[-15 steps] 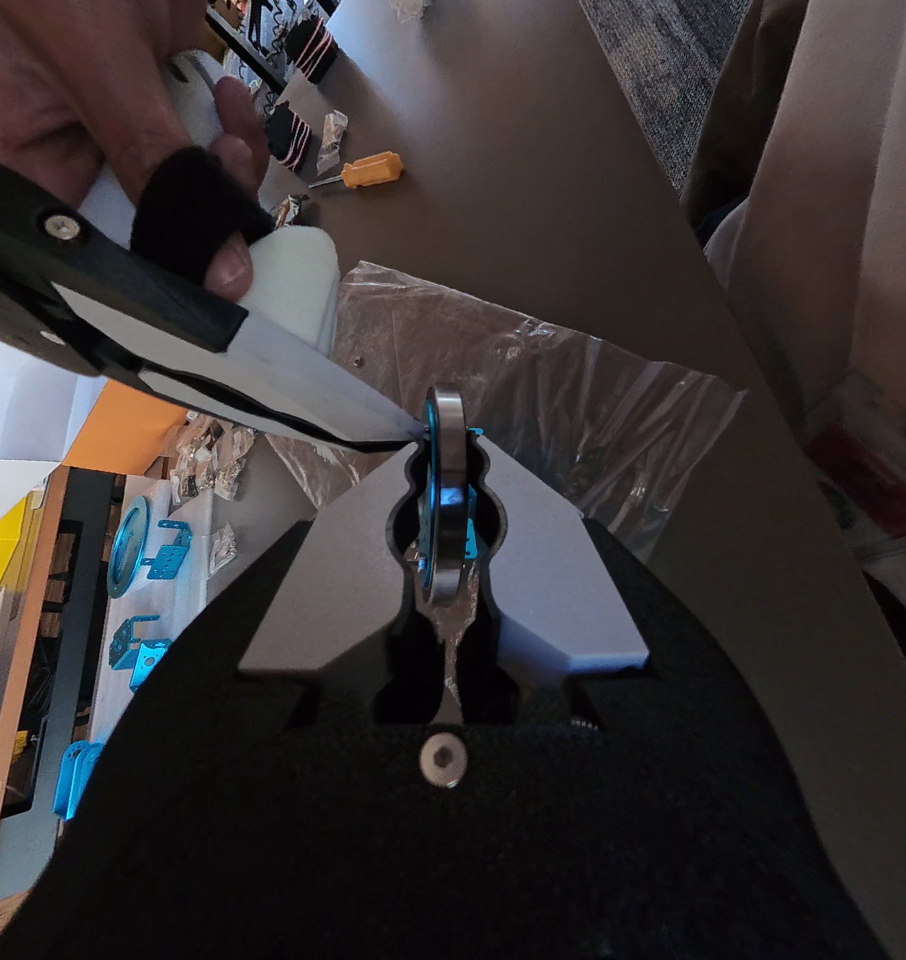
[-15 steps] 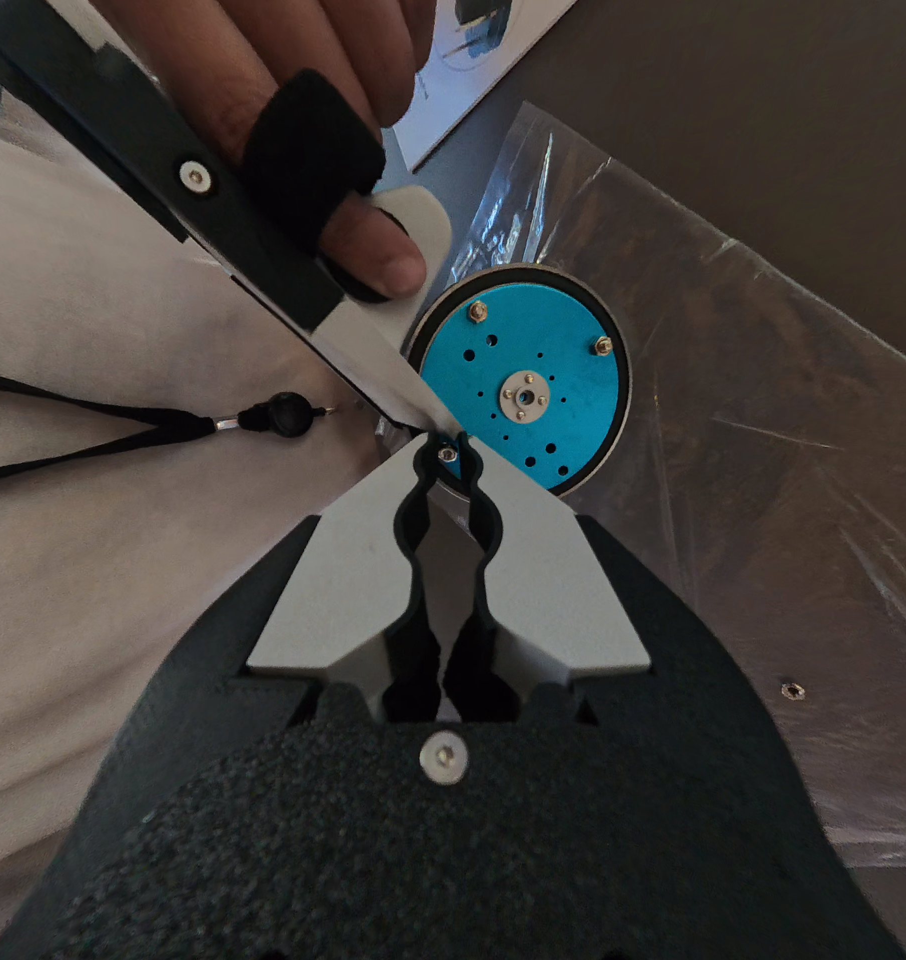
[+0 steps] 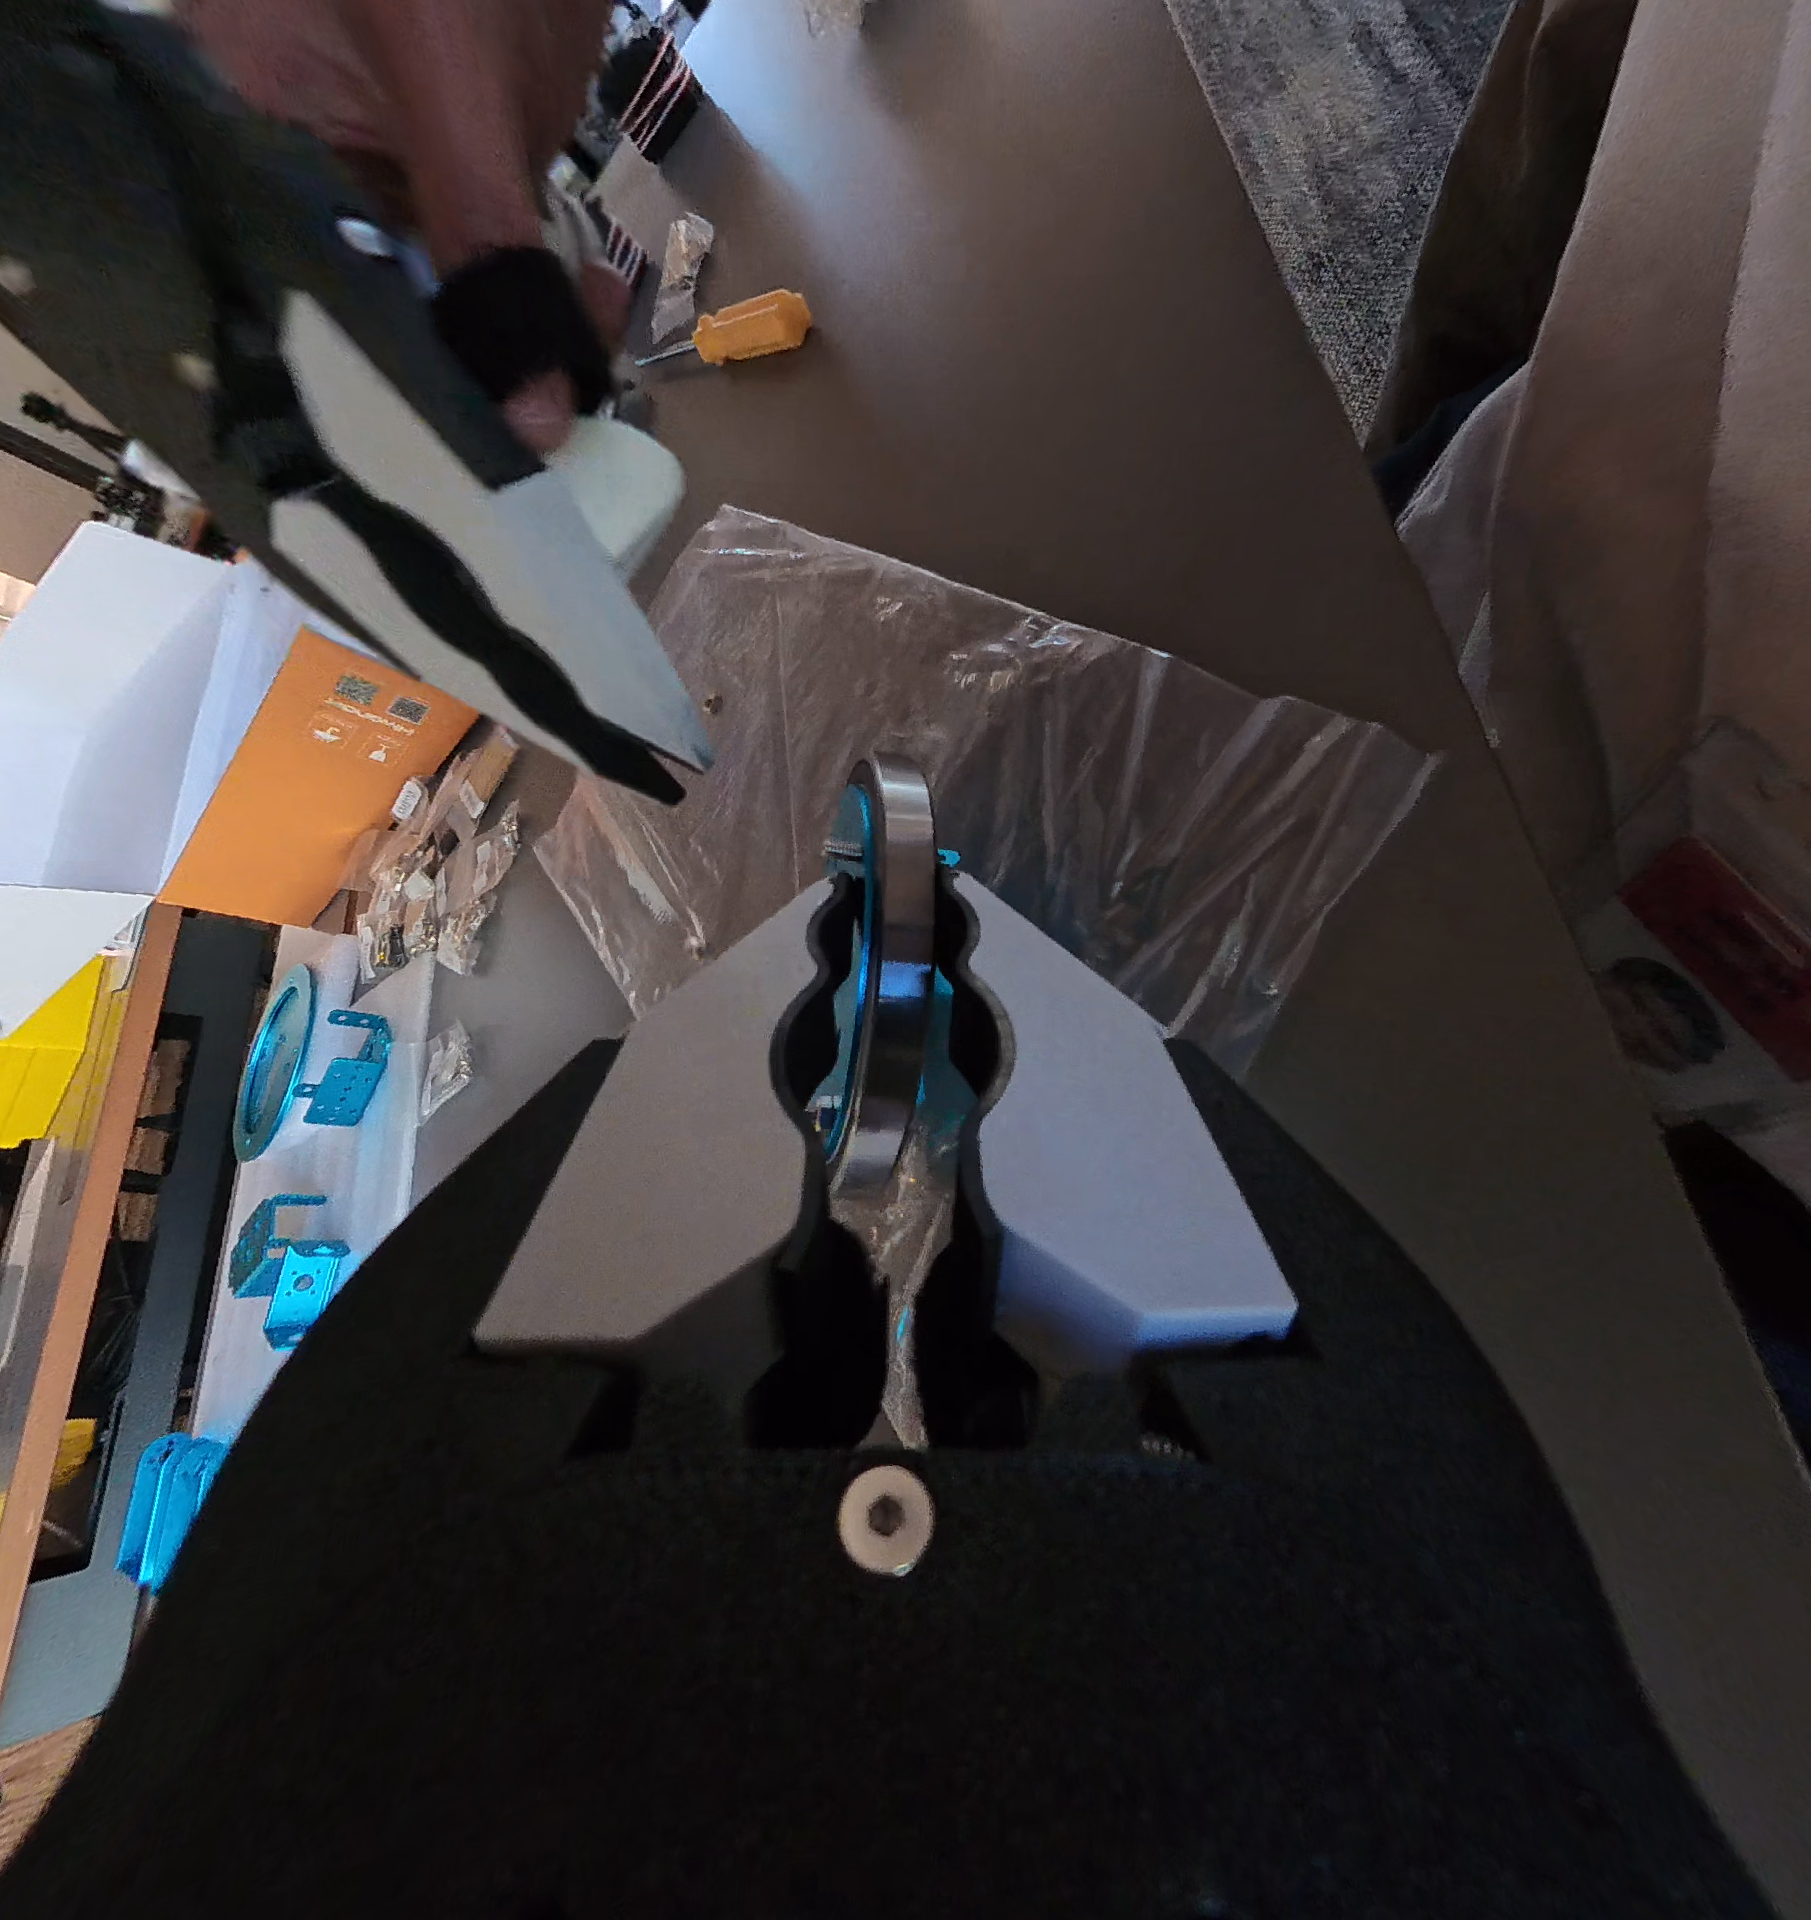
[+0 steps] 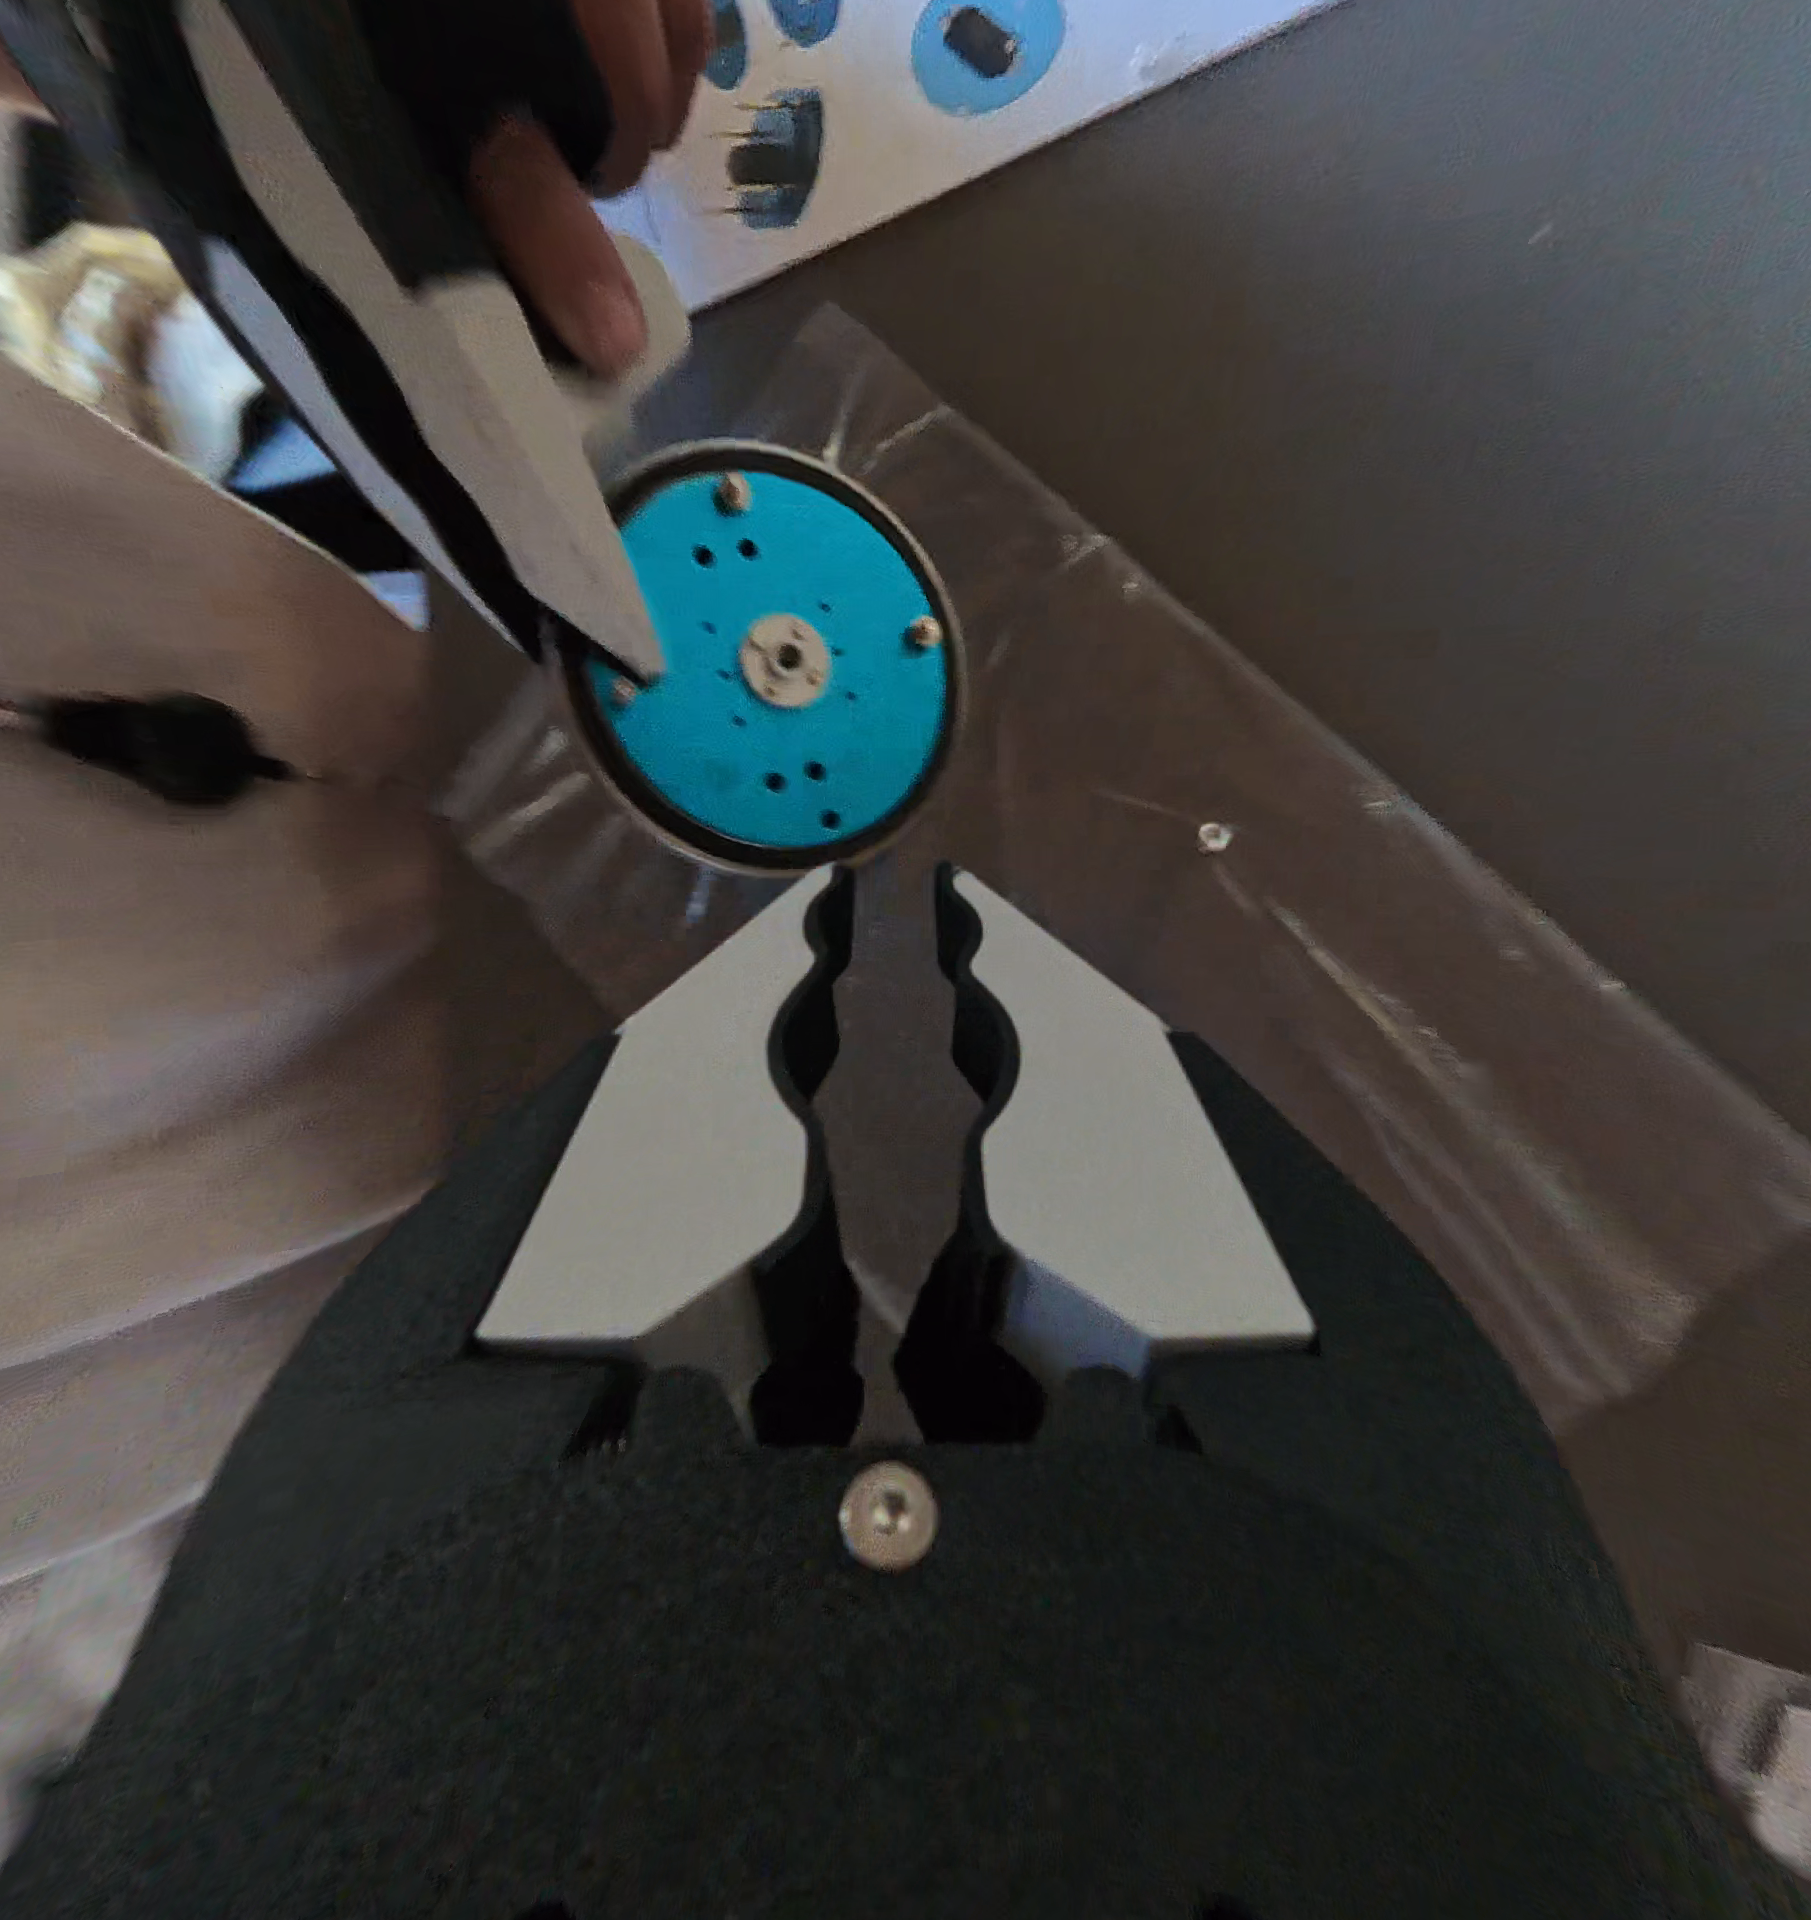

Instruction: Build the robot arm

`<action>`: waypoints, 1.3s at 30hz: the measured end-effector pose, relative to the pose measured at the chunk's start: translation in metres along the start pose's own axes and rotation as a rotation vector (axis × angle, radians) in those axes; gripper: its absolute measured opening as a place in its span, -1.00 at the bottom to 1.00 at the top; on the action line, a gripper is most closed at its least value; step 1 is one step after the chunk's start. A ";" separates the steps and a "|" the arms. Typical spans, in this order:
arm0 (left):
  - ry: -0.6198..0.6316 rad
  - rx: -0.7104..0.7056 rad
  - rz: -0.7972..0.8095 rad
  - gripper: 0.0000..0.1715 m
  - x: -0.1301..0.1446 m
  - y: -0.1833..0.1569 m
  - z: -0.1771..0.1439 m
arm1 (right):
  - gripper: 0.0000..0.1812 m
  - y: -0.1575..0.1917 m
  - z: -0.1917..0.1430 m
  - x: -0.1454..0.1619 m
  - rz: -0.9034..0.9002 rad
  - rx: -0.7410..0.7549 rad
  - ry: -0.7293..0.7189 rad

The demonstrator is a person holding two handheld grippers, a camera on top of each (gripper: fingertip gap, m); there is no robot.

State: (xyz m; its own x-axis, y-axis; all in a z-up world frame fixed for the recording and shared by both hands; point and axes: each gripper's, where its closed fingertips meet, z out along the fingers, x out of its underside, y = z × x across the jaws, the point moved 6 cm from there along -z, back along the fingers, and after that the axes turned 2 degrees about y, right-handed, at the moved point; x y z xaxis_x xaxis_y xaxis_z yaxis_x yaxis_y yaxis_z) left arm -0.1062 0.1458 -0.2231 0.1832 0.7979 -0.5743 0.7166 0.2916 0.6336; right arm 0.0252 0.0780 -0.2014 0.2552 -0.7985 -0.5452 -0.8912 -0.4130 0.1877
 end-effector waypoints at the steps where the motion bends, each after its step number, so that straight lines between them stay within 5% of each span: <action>1: -0.006 -0.003 -0.007 -0.83 0.001 -0.001 -0.001 | -0.84 -0.004 0.004 0.006 -0.063 0.077 -0.045; 4: -0.014 -0.010 -0.019 -0.83 0.002 0.000 -0.003 | -0.79 -0.017 0.020 0.008 -0.203 0.260 -0.194; 8: -0.018 -0.009 -0.037 -0.83 0.001 0.001 -0.002 | -0.65 -0.037 0.031 0.017 -0.150 0.366 -0.132; 16: -0.012 -0.006 -0.038 -0.83 0.000 0.001 -0.001 | -0.76 -0.064 0.035 0.020 0.019 0.263 -0.125; 26: -0.012 -0.009 -0.036 -0.83 0.000 0.000 -0.002 | -0.93 -0.061 0.040 0.021 -0.005 0.357 -0.151; 34: -0.002 -0.017 -0.015 -0.83 -0.001 -0.001 -0.001 | -0.94 0.015 0.014 -0.014 -0.173 -0.096 -0.334; 39: -0.001 -0.020 -0.011 -0.83 -0.001 -0.001 -0.002 | -0.94 0.044 0.022 -0.024 -0.225 -0.146 -0.238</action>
State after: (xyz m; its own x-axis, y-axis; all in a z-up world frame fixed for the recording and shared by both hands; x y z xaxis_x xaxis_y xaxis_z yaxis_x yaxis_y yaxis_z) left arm -0.1084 0.1458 -0.2228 0.1757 0.7943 -0.5816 0.7049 0.3109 0.6375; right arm -0.0280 0.0887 -0.1981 0.3294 -0.5632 -0.7579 -0.7553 -0.6388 0.1464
